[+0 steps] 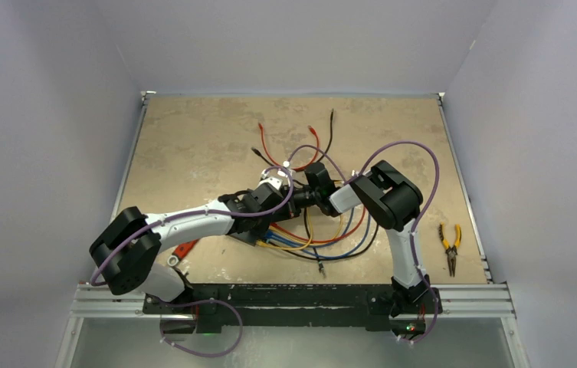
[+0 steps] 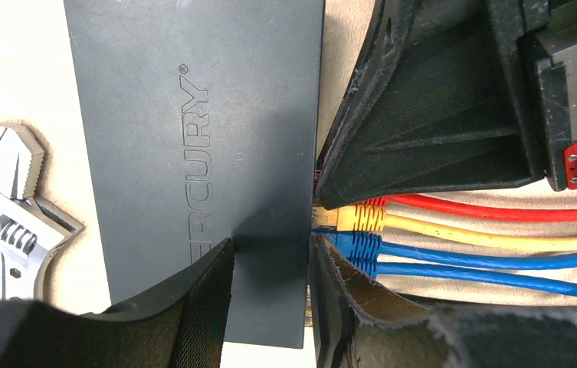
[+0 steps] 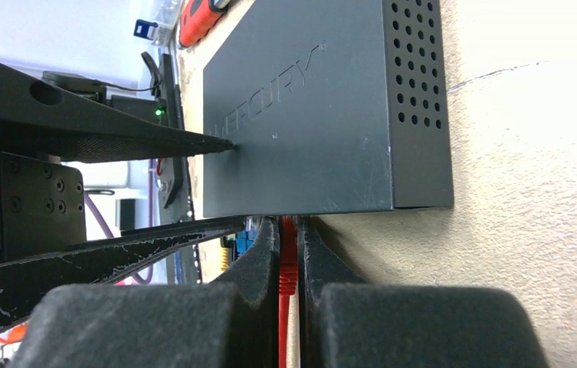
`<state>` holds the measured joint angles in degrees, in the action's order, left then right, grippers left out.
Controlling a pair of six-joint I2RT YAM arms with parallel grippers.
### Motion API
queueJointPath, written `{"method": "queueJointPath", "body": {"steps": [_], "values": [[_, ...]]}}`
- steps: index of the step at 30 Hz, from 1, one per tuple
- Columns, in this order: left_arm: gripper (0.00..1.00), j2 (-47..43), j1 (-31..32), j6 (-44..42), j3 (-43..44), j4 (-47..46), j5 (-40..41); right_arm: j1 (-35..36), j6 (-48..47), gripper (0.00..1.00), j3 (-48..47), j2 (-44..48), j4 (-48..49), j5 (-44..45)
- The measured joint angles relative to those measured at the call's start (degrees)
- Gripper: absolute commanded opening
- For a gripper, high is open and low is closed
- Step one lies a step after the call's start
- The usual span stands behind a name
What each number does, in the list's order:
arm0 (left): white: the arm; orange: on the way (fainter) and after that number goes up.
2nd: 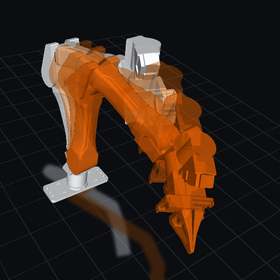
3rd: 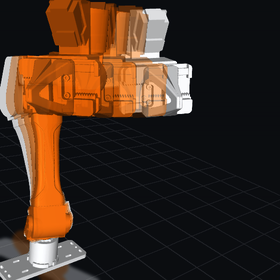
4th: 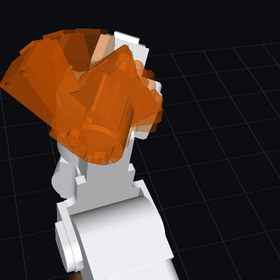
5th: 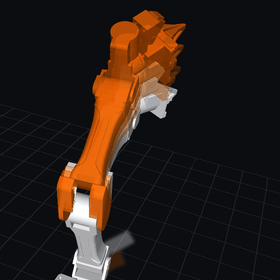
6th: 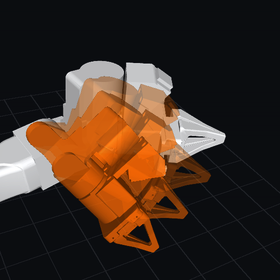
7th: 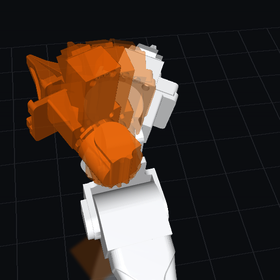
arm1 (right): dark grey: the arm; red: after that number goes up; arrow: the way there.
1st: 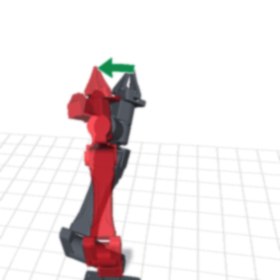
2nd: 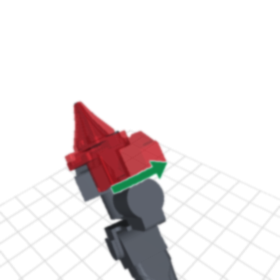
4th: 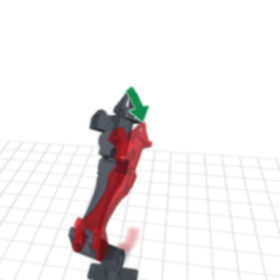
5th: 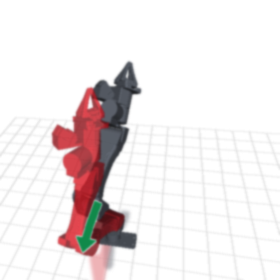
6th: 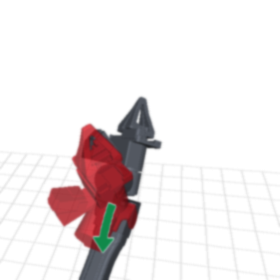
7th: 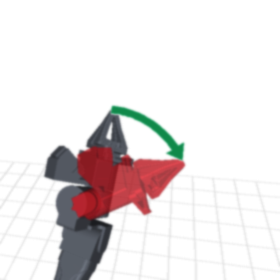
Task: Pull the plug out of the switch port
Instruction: Pull the connector from the switch port.
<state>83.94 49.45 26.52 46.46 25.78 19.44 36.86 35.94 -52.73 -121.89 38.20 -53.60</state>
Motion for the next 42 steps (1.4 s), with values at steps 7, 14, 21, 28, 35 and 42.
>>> {"method": "queueJointPath", "body": {"steps": [7,14,21,28,35,42], "values": [[0.36,0.59,0.13,0.87,0.63,0.63,0.31,0.15,-2.75,0.0,0.15,1.86,-3.13,2.12],[0.35,0.9,0.15,0.94,0.94,0.81,0.24,0.48,-6.12,0.0,0.04,3.76,-6.97,4.44],[0.34,1.18,0.17,0.96,1.11,0.81,0.26,0.24,-9.22,0.0,0.42,6.05,-11.98,5.14],[0.34,1.84,0.0,0.92,1.22,-0.15,2.47,-1.03,-10.62,0.0,2.19,8.0,-15.26,4.63],[0.35,1.97,0.0,0.61,1.22,-0.5,2.45,-0.96,-11.41,0.0,1.77,10.27,-19.87,7.61],[0.36,2.1,-0.2,-0.17,1.22,-1.11,2.25,-0.92,-12.22,0.11,-1.77,13.31,-23.54,13.7]]}}
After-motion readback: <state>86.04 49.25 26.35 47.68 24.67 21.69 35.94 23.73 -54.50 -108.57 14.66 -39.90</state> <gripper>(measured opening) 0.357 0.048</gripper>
